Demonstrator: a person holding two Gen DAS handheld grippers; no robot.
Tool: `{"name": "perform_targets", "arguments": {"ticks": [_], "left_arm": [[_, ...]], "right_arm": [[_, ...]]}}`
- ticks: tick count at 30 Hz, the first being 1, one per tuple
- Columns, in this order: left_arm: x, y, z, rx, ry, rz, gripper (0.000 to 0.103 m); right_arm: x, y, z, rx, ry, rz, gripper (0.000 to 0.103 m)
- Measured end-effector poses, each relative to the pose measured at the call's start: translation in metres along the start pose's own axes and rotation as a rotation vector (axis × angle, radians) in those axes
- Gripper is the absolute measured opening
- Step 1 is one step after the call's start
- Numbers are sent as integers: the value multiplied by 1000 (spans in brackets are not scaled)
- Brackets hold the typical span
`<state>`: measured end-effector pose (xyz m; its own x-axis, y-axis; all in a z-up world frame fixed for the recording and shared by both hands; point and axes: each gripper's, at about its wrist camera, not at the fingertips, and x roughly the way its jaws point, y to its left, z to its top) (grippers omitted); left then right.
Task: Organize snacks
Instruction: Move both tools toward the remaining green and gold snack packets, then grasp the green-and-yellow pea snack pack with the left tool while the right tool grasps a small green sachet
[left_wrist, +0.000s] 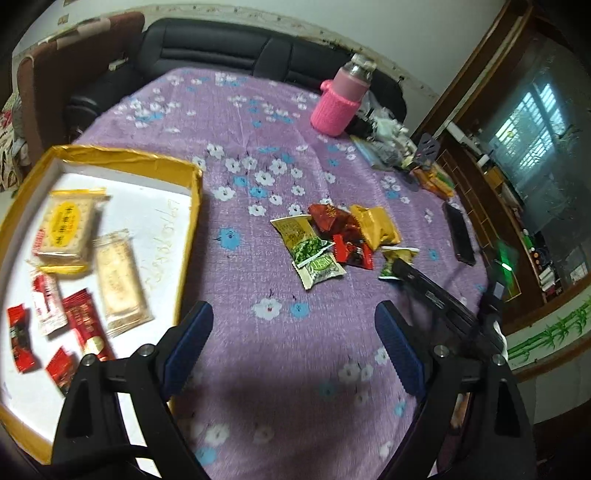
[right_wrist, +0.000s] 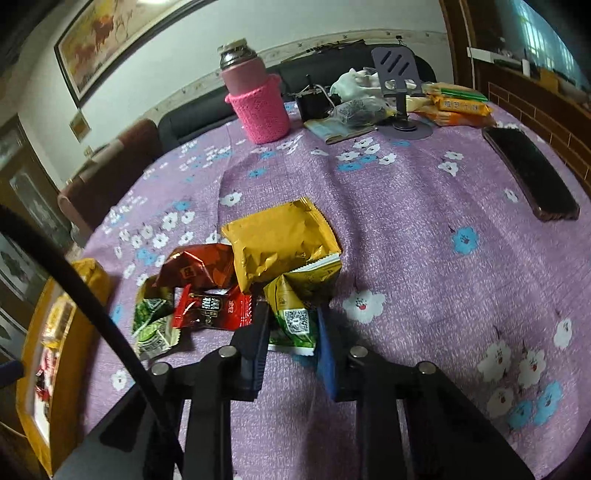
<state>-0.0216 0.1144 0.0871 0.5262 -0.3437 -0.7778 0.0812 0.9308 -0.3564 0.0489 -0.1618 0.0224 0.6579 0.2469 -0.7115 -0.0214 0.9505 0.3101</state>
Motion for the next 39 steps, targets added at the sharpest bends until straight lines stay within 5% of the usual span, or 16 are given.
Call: {"name": "perform_targets", "arguments": {"ticks": [6, 15, 18, 21, 28, 34, 39], "left_arm": [[54, -4, 26, -53, 85, -21, 89], [119, -21, 56, 46, 98, 103, 88], [129, -25, 55, 90, 112, 133, 63], [127, -31, 50, 140, 87, 147, 53], [101, -30, 45, 124, 35, 91, 50], [46, -28, 31, 86, -33, -13, 51], [-4, -9, 11, 57, -97, -18, 51]], "right_arm": [[-9, -6, 0, 39, -2, 87, 16], [-23, -2, 6, -8, -47, 112, 15], [-23, -2, 8, -6, -45, 126, 15], [-23, -2, 8, -9, -46, 129, 15], [-22, 1, 7, -11, -41, 142, 15], [-27, 1, 6, 7, -55, 213, 15], [-31, 8, 3, -2, -66, 255, 15]]}}
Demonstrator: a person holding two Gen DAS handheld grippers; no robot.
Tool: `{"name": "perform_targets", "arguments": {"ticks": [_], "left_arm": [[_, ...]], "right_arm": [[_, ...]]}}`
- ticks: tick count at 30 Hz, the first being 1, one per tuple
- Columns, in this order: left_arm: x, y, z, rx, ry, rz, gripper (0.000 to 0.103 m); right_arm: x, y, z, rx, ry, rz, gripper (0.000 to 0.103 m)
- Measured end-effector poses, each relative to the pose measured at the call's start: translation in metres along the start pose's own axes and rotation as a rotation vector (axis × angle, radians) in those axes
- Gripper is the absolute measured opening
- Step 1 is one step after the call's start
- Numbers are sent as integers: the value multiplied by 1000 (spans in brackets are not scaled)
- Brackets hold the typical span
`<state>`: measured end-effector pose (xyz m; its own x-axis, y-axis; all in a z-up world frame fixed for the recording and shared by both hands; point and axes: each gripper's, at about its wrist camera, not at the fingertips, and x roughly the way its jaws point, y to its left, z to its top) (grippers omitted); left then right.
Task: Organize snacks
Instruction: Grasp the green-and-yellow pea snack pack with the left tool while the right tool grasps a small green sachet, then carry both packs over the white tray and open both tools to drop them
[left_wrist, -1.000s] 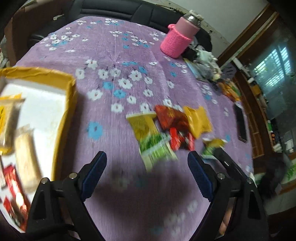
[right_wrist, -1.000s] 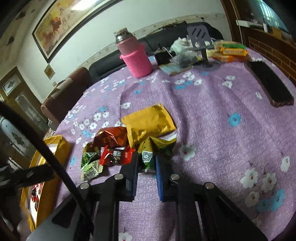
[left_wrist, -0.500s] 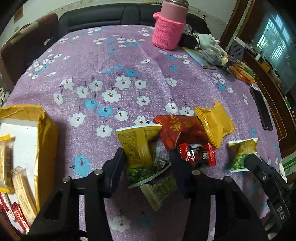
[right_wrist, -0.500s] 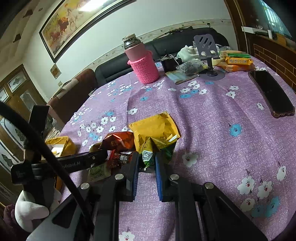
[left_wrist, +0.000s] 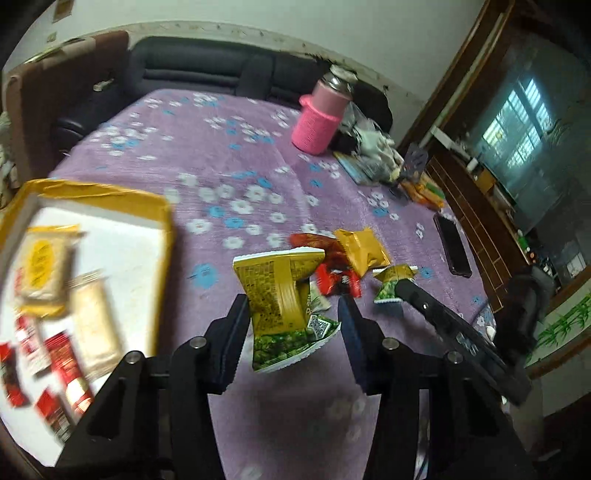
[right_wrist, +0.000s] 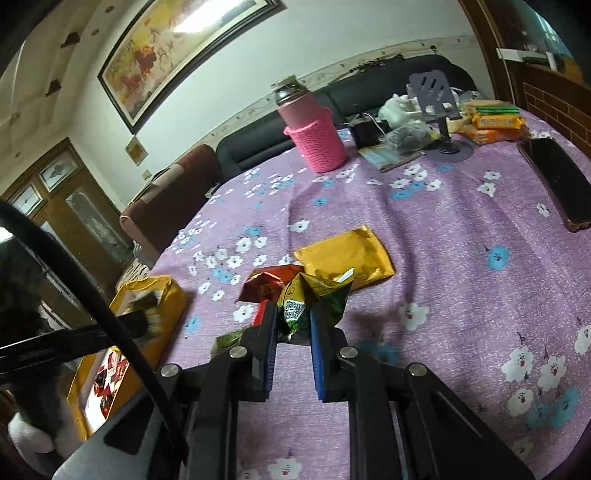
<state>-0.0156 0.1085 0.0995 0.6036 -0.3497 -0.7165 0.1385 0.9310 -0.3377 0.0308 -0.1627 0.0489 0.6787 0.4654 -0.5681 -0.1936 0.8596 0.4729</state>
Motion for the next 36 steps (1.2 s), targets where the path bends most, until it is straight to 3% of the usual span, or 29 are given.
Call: {"name": "perform_targets", "arguments": {"ticks": [7, 11, 16, 24, 29, 36], "left_arm": [[-72, 63, -29, -106, -127, 116, 51], [-92, 101, -47, -158, -154, 198, 51], [-102, 140, -66, -222, -162, 244, 51], [-105, 164, -81, -230, -165, 321, 51], [-100, 173, -87, -242, -153, 327, 51], [-100, 183, -90, -265, -152, 317, 53]], "right_arm": [[5, 16, -8, -24, 15, -11, 15], [4, 40, -15, -65, 34, -13, 15], [0, 96, -33, -138, 66, 65, 14], [10, 205, -65, -338, 157, 210, 14], [28, 238, -87, -391, 215, 233, 14], [52, 255, -107, -420, 279, 220, 14]]}}
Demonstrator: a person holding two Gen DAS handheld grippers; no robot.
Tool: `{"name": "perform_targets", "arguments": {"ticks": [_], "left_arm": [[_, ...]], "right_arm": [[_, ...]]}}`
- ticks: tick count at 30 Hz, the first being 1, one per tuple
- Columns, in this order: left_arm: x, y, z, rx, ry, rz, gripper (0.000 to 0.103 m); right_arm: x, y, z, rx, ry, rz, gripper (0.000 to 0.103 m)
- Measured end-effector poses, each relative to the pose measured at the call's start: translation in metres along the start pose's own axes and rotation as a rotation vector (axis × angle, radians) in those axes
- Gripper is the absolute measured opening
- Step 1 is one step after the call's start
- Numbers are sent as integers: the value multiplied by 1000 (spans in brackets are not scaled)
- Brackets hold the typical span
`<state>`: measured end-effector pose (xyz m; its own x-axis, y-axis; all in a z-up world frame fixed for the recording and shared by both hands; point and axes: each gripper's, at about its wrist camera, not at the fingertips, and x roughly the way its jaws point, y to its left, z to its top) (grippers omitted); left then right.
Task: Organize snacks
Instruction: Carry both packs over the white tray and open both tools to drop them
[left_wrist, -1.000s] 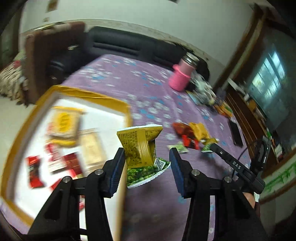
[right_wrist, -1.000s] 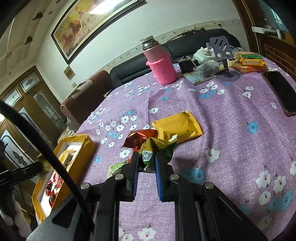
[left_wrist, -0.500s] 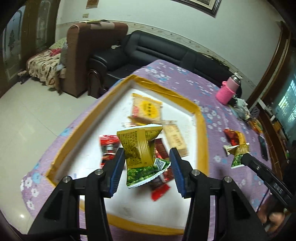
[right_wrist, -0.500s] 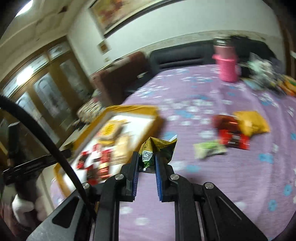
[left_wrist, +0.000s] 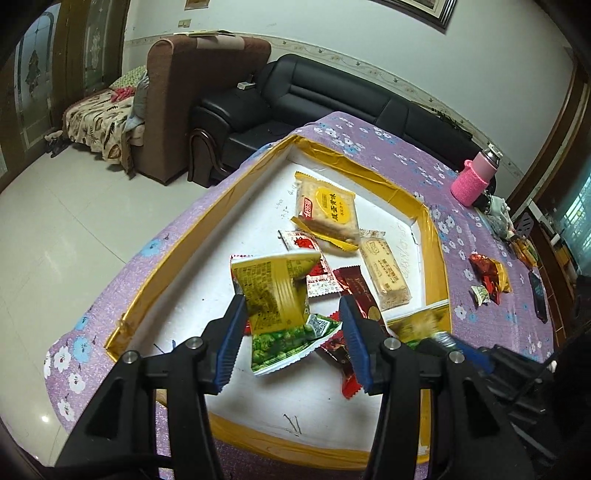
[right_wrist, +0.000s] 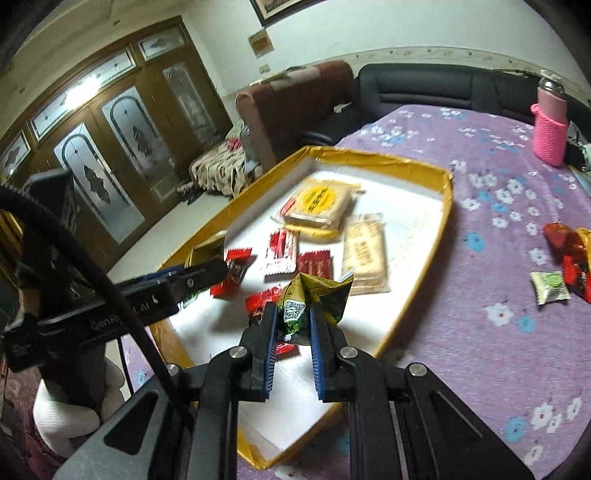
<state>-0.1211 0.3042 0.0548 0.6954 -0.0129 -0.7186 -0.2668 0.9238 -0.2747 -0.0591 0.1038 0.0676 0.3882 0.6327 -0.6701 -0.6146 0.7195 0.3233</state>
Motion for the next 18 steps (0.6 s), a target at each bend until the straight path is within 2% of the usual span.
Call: {"name": "perform_targets", "arguments": {"ticks": [5, 8, 14, 16, 18], "left_arm": [[-6, -1, 1, -8, -12, -21, 54], [-13, -3, 2, -12, -29, -29, 60], [-32, -8, 4, -9, -81, -2, 78], [-38, -13, 4, 11, -97, 18, 89], [-44, -21, 2, 45, -112, 18, 93]], "right_arm": [[11, 5, -6, -17, 24, -23, 18], [12, 6, -7, -13, 22, -24, 18], [-1, 12, -8, -47, -16, -34, 19], [-10, 11, -9, -42, -36, -39, 21], [-17, 8, -11, -29, -53, -42, 23]]}}
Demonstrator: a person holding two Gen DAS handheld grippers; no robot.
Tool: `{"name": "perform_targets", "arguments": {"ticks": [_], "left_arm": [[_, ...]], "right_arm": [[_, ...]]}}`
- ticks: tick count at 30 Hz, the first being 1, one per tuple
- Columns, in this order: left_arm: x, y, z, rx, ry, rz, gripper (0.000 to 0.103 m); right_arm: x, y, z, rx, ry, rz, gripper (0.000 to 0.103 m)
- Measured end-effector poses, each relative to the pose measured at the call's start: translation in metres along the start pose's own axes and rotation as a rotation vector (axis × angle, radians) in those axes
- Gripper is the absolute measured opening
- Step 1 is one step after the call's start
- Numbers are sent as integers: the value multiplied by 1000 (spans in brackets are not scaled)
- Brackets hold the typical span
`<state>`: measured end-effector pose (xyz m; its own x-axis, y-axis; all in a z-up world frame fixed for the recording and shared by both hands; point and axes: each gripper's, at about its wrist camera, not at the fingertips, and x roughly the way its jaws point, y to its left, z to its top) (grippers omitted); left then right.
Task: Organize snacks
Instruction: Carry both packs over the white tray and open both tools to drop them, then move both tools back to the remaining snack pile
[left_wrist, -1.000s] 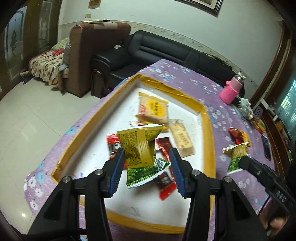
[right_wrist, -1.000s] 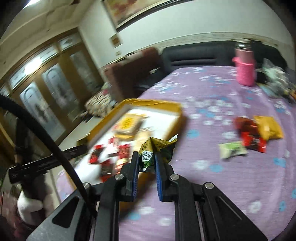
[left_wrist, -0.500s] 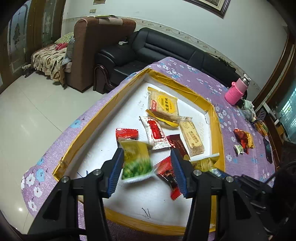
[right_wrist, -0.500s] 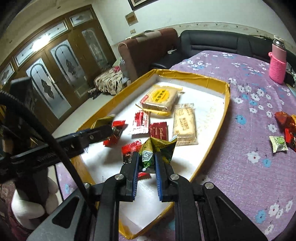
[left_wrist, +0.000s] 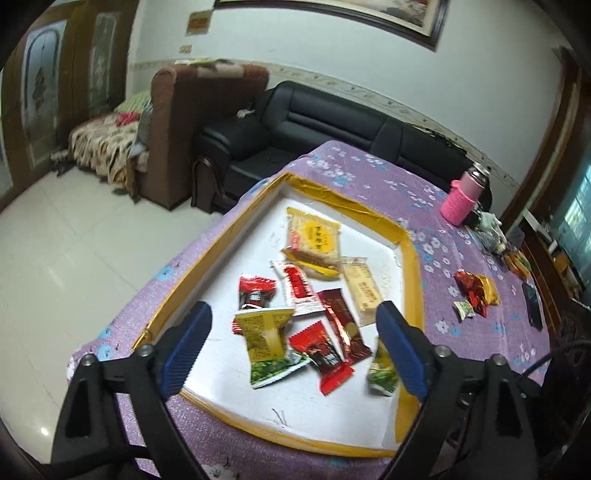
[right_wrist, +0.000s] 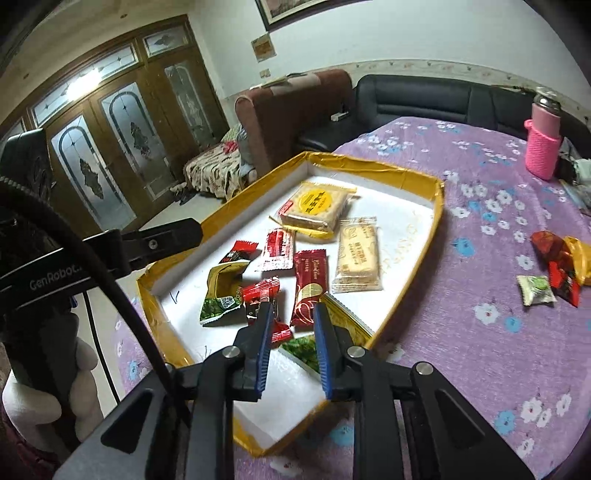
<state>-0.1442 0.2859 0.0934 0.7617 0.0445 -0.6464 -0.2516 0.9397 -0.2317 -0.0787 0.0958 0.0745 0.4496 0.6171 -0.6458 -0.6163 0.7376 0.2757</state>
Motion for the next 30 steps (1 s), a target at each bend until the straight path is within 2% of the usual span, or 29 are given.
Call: {"name": "perform_targets", "arguments": {"ticks": [4, 8, 14, 19, 23, 30], "left_arm": [[-13, -23, -3, 66, -25, -28, 102], [-24, -47, -9, 135, -45, -38, 102], [-33, -84, -23, 238, -19, -55, 102], [-44, -104, -29, 267, -14, -85, 102], [-48, -119, -34, 304, -22, -69, 102], [-46, -128, -36, 291, 4, -103, 102]], "right_arm": [[-16, -8, -6, 43, -35, -17, 28], [-32, -21, -14, 95, -69, -37, 34], [-52, -51, -30, 189, -92, -88, 35], [-78, -81, -43, 299, -134, -119, 36], [-96, -102, -54, 371, -164, -139, 37], [-120, -135, -68, 482, -200, -173, 40]]}}
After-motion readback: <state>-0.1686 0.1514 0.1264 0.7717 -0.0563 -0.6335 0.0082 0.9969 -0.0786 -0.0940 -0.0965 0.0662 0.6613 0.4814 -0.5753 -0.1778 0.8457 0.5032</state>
